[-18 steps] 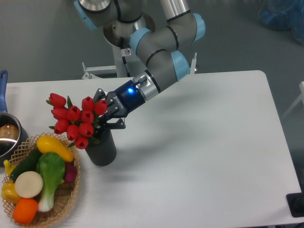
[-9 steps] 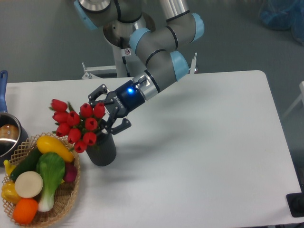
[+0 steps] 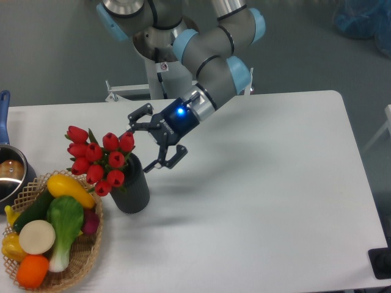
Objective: Insert the flowers into the vase
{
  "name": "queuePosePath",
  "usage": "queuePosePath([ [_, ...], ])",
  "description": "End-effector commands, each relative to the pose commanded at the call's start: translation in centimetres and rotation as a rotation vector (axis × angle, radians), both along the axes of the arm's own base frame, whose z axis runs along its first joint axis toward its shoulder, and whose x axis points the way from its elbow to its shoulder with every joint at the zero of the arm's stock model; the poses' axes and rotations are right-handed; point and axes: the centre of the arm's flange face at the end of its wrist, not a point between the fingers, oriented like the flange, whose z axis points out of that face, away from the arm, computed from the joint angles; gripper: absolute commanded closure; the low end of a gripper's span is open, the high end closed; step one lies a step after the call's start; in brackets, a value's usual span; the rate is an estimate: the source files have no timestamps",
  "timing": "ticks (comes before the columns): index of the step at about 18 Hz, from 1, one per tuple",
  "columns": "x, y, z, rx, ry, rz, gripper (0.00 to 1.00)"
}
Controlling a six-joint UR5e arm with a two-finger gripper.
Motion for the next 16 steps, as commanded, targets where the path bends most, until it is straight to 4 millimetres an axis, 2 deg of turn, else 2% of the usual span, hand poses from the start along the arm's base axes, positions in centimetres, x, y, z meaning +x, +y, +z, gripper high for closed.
queuePosePath([
  [2, -1.4, -2.1, 0.6, 0.005, 0.011, 0.058, 0.0],
  [7, -5.0, -6.9, 3.5, 0.021, 0.069, 0.195, 0.0],
  [12, -8.6, -11.1, 4.4, 0.013, 0.105, 0.309, 0.0],
  [16, -11.1, -13.6, 4.8, -0.164, 0.207, 0.371, 0.0],
])
